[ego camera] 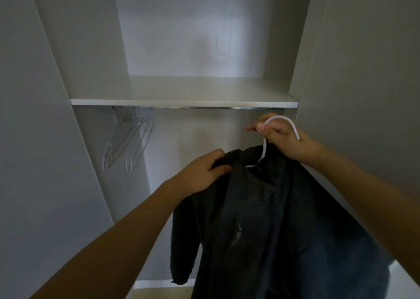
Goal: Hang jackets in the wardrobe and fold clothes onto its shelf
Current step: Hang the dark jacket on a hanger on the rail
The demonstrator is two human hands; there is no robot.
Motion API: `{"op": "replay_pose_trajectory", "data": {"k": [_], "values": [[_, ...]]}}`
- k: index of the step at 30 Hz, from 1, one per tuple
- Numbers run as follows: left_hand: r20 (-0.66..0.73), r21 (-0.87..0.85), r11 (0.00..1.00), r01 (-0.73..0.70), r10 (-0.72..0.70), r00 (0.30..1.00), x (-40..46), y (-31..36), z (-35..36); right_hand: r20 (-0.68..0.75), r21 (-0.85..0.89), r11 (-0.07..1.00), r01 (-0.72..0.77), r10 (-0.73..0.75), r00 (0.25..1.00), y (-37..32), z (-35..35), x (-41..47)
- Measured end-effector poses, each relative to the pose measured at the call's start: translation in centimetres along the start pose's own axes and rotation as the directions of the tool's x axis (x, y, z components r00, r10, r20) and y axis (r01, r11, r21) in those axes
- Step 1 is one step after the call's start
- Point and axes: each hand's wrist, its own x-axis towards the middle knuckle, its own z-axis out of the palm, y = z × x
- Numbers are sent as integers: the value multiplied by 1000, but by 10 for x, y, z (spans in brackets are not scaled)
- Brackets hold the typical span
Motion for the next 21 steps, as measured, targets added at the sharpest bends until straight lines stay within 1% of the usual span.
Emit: {"op": "replay_pose_trajectory", "data": {"k": [2, 3, 4, 6, 7, 8, 9, 11, 13, 16, 17, 18, 19, 20, 21], "values": [[-73, 51, 997, -63, 67, 995, -1, 5, -3, 19, 57, 992, -115, 114, 993, -2, -6, 1], [-104, 83, 994, -78, 86, 991, -1, 7, -6, 68, 107, 973, -205, 198, 978, -4, -7, 2], [-135, 111, 990, -86, 101, 986, -1, 8, -8, 149, 122, 947, -298, 280, 948, -2, -7, 1], [-204, 156, 985, -78, 110, 973, -1, 7, -13, 295, 18, 908, -418, 395, 870, 2, 0, -5], [-235, 176, 982, -70, 110, 966, -3, 4, -15, 322, -33, 890, -455, 440, 838, 4, 6, -8], [-261, 210, 975, -66, 121, 958, -5, 1, -18, 311, -43, 872, -488, 476, 823, 6, 14, -9], [-277, 256, 964, -64, 137, 951, -8, -2, -19, 266, -26, 863, -504, 492, 829, 9, 21, -8], [-279, 308, 949, -69, 159, 947, -14, -8, -19, 156, 53, 869, -492, 479, 864, 12, 38, 2], [-277, 320, 944, -81, 174, 945, -23, -17, -19, 67, 147, 874, -464, 459, 886, 13, 58, 13], [-258, 400, 912, -90, 206, 944, -44, -44, -24, -60, 245, 845, -476, 503, 862, 20, 92, 24], [-245, 422, 904, -61, 178, 953, -52, -56, -29, -77, 295, 822, -488, 529, 845, 23, 104, 28], [-247, 417, 909, 1, 112, 963, -59, -69, -36, -82, 348, 793, -501, 558, 826, 27, 116, 33], [-243, 380, 920, 102, -7, 970, -66, -80, -45, -81, 399, 759, -515, 589, 804, 31, 126, 39], [-216, 302, 925, 230, -169, 962, -71, -91, -56, -77, 439, 724, -531, 620, 781, 35, 135, 45], [-127, 209, 904, 373, -353, 927, -74, -98, -67, -73, 466, 697, -546, 645, 761, 39, 143, 51]]}}
